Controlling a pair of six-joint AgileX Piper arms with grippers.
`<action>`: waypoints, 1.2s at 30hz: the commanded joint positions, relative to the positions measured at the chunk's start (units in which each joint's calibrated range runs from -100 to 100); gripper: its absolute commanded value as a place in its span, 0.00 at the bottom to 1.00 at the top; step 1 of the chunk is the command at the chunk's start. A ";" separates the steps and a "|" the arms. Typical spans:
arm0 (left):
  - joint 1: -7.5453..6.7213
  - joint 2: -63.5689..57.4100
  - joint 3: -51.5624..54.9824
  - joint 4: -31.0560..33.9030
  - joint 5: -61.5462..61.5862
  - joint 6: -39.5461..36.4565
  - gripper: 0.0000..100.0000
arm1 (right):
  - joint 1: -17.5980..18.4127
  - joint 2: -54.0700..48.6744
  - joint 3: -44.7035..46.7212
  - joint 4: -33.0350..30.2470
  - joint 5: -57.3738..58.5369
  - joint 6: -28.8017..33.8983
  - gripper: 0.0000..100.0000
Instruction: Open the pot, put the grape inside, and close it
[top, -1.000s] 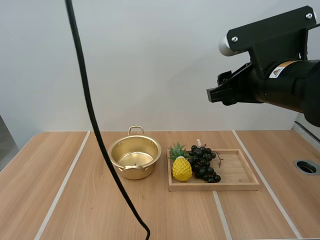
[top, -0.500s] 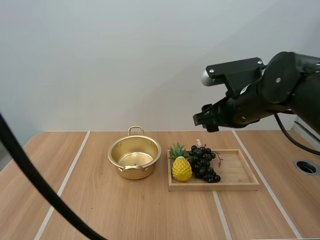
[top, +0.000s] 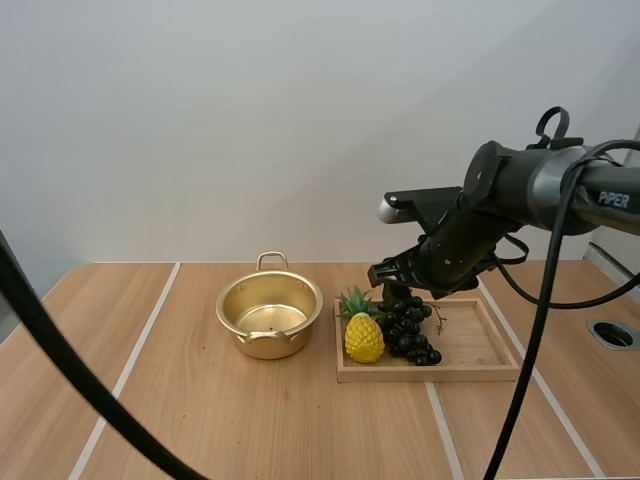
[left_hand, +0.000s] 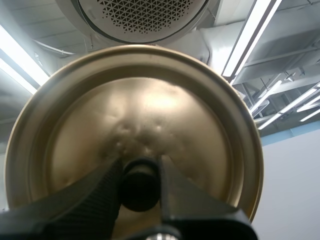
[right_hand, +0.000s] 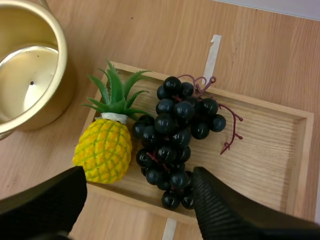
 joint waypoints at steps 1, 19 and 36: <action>-0.19 0.18 -0.35 1.17 1.22 -0.64 0.00 | -0.24 2.18 -1.79 0.53 -1.55 -0.59 1.00; -0.19 0.18 -0.35 1.17 1.55 -0.64 0.00 | -0.24 14.52 -7.05 0.72 -4.19 -0.59 1.00; -0.19 0.18 -0.35 1.17 1.55 -0.64 0.00 | -0.24 23.52 -7.05 -0.25 -14.39 -0.78 1.00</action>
